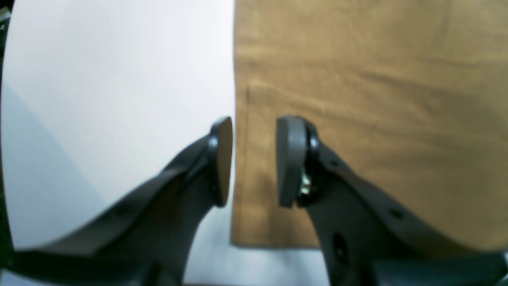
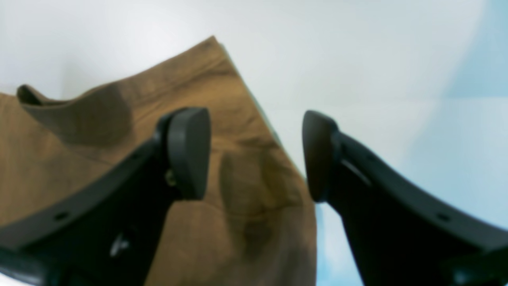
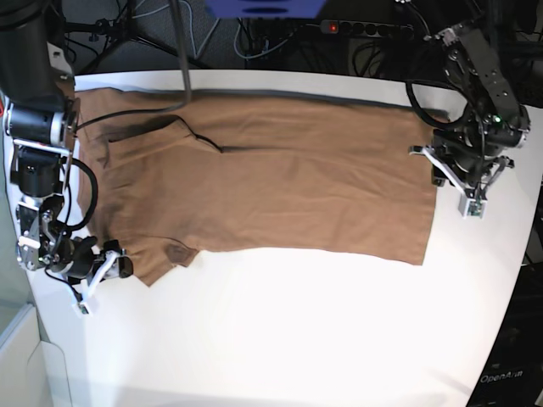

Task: Fold the T-shirt properly
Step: 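Move the right gripper to the opposite edge by the sleeve, grasp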

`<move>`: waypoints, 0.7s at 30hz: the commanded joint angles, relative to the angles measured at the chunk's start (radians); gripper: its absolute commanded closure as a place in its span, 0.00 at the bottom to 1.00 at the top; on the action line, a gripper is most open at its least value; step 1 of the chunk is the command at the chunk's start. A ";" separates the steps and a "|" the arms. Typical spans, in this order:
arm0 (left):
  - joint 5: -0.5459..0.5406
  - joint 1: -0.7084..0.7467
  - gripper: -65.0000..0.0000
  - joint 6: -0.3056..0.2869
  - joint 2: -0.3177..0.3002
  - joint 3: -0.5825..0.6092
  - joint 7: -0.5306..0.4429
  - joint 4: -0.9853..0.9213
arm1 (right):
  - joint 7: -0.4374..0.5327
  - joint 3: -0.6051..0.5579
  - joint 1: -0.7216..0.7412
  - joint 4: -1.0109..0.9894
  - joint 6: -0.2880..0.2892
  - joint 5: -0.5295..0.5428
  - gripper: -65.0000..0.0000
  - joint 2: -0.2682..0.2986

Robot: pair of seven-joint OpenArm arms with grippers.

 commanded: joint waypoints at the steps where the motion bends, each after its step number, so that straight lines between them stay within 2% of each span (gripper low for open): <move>1: -0.007 -0.015 0.72 0.000 -0.006 -0.001 -0.009 0.031 | 0.030 0.004 0.034 -0.013 0.007 0.009 0.44 0.011; 8: -0.007 -0.007 0.72 0.000 -0.006 -0.001 -0.005 0.057 | 0.157 0.004 0.095 -0.248 0.007 0.009 0.44 0.008; 14: -0.007 -0.007 0.72 0.000 -0.006 -0.001 -0.009 0.055 | 0.165 0.004 0.091 -0.254 0.007 0.009 0.47 0.008; 16: -0.007 -0.008 0.72 0.000 -0.005 -0.001 -0.009 0.055 | 0.165 0.002 0.089 -0.254 0.007 0.009 0.55 -0.004; 19: -0.007 -0.011 0.72 0.000 -0.005 -0.001 -0.009 0.055 | 0.163 0.002 0.078 -0.259 0.007 0.009 0.77 -0.012; 21: -0.007 -0.013 0.72 0.000 -0.005 -0.001 -0.009 0.055 | 0.163 0.004 0.063 -0.254 0.007 0.009 0.89 -0.012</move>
